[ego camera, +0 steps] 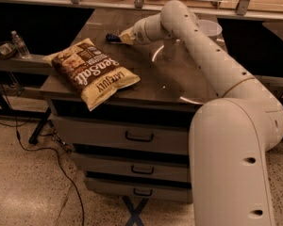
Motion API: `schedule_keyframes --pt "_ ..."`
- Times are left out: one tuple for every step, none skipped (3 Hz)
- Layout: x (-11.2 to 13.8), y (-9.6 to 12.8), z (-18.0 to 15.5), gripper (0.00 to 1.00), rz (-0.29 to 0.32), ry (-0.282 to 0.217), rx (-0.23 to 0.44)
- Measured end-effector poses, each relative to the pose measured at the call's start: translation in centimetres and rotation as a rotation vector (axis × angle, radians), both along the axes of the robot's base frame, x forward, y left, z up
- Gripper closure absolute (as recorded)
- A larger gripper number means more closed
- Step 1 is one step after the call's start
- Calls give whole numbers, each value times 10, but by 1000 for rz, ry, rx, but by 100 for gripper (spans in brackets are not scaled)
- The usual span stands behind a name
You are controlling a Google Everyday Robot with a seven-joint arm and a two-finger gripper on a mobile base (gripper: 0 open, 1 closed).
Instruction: Pick rxbar blueberry
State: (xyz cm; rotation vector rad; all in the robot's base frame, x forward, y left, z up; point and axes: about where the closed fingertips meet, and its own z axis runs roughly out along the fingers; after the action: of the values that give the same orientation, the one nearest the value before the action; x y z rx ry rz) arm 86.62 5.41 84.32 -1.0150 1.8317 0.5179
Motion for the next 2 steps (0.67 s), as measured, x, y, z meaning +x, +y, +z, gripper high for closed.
schedule_keyframes --pt "0 0 0 100 0 0 0" --pt "0 0 0 77 0 0 0"
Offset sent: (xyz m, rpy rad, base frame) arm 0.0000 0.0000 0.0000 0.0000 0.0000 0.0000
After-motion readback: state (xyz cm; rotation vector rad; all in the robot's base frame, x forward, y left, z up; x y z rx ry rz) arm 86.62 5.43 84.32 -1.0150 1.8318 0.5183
